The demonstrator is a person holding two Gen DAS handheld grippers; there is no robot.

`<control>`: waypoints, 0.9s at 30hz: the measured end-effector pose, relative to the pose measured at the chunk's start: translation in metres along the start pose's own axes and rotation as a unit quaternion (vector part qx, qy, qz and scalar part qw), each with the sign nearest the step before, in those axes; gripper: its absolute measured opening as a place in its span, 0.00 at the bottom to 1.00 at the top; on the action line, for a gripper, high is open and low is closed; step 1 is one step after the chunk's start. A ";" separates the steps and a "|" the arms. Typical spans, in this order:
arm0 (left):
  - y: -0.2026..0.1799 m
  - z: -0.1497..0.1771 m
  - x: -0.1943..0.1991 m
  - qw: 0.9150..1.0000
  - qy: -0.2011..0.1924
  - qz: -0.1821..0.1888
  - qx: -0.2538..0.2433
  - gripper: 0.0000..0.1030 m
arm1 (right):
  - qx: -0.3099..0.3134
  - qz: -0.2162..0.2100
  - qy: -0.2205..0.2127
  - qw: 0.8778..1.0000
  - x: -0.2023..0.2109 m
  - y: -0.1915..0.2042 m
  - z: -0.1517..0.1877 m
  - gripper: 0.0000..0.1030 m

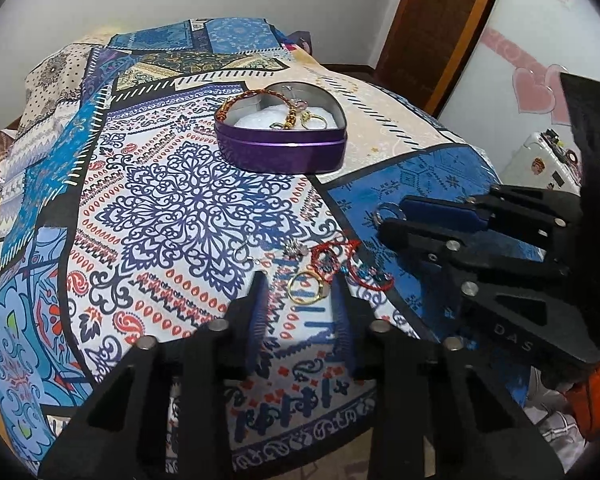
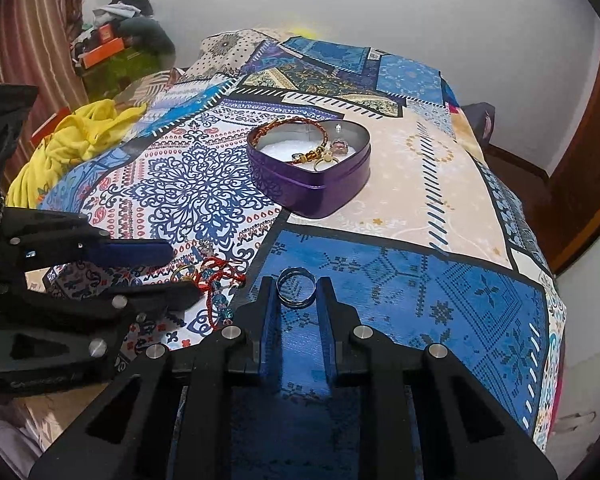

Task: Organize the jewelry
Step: 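Grasp the silver ring with right tool and lift it while left tool carries an item to the tin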

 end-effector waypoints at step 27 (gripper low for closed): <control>0.024 -0.027 0.048 0.997 -0.065 -0.018 0.023 0.05 | -0.027 0.007 -0.047 0.998 0.031 -0.015 -0.023 0.18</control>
Point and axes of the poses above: each gripper's, at about its wrist camera, not at the fingertips, and x roughly against the way its jaws point, y to its left, z to its underside, the point moved 6 cm from there along -x, roughly the way its jaws point, and after that the axes turned 3 degrees about -z, right-handed, at the moved point
